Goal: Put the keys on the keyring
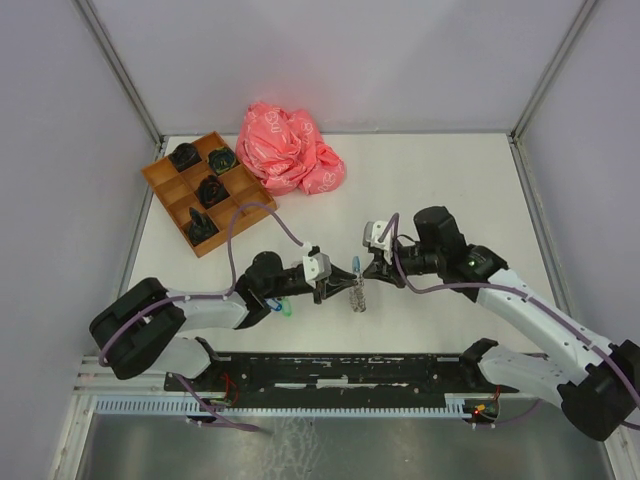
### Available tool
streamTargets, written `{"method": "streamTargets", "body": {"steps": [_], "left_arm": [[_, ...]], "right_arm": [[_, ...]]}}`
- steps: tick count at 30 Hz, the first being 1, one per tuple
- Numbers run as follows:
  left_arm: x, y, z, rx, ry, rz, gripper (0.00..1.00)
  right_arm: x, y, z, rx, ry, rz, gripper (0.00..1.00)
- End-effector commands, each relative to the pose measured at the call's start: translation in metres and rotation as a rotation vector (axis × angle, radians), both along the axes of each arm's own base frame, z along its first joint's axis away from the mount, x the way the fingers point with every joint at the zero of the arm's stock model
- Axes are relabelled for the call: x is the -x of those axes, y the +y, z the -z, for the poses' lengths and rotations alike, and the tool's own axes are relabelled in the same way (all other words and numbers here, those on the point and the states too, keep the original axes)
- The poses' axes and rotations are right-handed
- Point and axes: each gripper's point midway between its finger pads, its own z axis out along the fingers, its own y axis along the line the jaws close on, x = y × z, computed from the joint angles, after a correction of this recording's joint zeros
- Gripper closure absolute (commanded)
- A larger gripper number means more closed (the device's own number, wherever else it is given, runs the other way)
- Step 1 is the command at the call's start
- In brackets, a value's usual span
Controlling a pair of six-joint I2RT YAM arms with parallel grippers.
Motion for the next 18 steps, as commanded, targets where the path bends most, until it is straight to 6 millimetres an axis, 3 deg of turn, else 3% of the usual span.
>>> {"method": "streamTargets", "body": {"steps": [1,9,18], "left_arm": [[-0.002,-0.001,-0.013,-0.013,-0.098,0.013,0.76],[-0.008,0.004,-0.020,0.004,-0.151,-0.034,0.72],[0.003,0.002,-0.029,0.065,-0.192,0.022,0.69]], "right_arm": [[0.006,-0.007,-0.010,0.104,-0.028,-0.048,0.99],[0.007,-0.016,-0.003,0.334,-0.038,-0.078,0.99],[0.004,-0.009,0.004,0.353,-0.036,-0.105,0.99]]}}
